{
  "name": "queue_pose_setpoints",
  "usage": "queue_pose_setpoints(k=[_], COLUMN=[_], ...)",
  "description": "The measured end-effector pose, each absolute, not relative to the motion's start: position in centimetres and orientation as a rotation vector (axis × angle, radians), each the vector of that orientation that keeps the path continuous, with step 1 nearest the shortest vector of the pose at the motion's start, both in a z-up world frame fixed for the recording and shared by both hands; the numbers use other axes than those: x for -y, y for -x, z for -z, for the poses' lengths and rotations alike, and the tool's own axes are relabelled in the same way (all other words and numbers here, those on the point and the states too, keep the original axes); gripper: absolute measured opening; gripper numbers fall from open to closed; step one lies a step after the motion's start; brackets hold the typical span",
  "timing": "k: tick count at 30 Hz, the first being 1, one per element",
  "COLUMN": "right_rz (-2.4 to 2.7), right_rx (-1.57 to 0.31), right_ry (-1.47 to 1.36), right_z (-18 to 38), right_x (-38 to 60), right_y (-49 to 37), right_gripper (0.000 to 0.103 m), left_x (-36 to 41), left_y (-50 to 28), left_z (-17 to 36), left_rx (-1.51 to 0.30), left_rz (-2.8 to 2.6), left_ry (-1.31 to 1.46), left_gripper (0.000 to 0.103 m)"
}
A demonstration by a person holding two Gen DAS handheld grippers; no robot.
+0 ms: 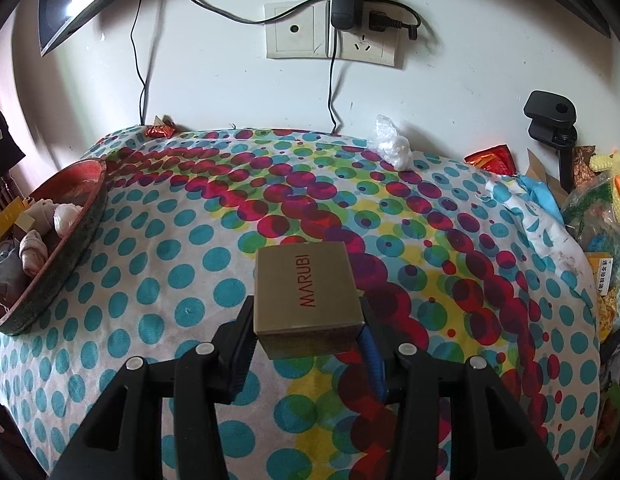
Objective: Organize objects
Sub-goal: 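Lift the brown MARUBI box with the right gripper toward the tray, then lower the MARUBI box into the red tray and open the right gripper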
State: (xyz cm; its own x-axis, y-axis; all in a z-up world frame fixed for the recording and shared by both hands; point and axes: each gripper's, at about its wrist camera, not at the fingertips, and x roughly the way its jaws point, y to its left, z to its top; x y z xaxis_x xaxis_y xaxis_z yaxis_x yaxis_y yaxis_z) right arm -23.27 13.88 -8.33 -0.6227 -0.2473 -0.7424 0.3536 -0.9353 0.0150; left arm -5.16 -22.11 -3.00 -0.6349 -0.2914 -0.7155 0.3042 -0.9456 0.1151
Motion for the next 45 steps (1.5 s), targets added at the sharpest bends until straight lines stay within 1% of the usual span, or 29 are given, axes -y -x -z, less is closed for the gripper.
queue_pose_setpoints(k=[6, 11, 14, 18, 22, 26, 33, 45], right_rz=[2.573, 2.568, 2.561, 2.565, 2.542, 2.497, 2.432, 2.339], right_rx=[-0.192, -0.162, -0.144, -0.193, -0.192, -0.234, -0.268, -0.329], right_ry=[-1.162, -1.168, -1.168, -1.137, -1.109, -1.100, -1.058, -1.037], right_z=[7.8, 7.0, 6.4, 5.2, 4.2, 3.6, 2.5, 2.4], right_x=[-12.6, -11.6, -10.6, -8.3, -5.8, -2.6, 2.9, 10.6], right_y=[22.6, 22.2, 22.0, 21.4, 20.8, 20.4, 19.4, 18.4], right_gripper=[0.047, 0.047, 0.047, 0.047, 0.047, 0.047, 0.047, 0.047], left_x=[22.5, 23.7, 24.4, 24.6, 24.8, 25.1, 26.2, 27.3], left_y=[5.9, 6.9, 7.5, 7.8, 7.7, 7.5, 7.0, 6.2], left_z=[2.2, 0.9, 0.0, -1.0, -1.8, -2.2, -2.3, -3.0], left_rx=[-0.072, -0.184, -0.208, -0.181, -0.161, -0.130, -0.154, -0.110], left_rz=[2.604, 2.633, 2.629, 2.638, 2.639, 2.630, 2.610, 2.583], left_ry=[-1.121, -1.156, -1.164, -1.155, -1.162, -1.169, -1.162, -1.169], left_gripper=[0.103, 0.103, 0.103, 0.103, 0.103, 0.103, 0.103, 0.103])
